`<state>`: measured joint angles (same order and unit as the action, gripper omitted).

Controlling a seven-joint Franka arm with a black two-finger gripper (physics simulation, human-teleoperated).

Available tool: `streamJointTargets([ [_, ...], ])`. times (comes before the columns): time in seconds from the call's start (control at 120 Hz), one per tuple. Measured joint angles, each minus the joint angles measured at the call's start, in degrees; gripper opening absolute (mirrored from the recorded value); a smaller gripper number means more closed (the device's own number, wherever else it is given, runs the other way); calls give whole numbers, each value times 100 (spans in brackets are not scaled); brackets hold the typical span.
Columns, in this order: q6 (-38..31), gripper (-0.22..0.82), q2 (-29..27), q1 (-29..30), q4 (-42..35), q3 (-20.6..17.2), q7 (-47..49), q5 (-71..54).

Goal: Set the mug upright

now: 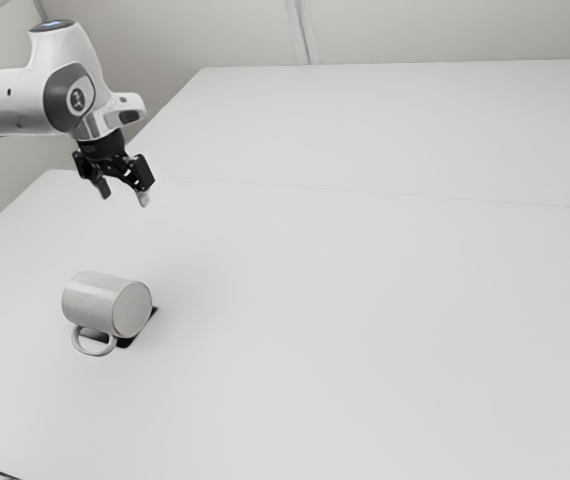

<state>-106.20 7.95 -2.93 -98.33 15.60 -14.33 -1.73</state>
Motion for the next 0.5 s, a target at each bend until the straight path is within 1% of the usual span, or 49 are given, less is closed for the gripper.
streamJointTargets([
  [0.108,-13,60,-42,-28,-77,79,-20,28],
  [0.142,-8,60,-75,-56,-120,180,-38,86],
  [0.183,13,60,-136,-77,-261,409,-110,285],
  [0.225,37,60,-147,102,-351,536,-222,494],
  [0.283,68,60,-127,360,-401,615,-408,704],
  [0.5,385,60,370,1072,-346,662,-1294,1294],
])
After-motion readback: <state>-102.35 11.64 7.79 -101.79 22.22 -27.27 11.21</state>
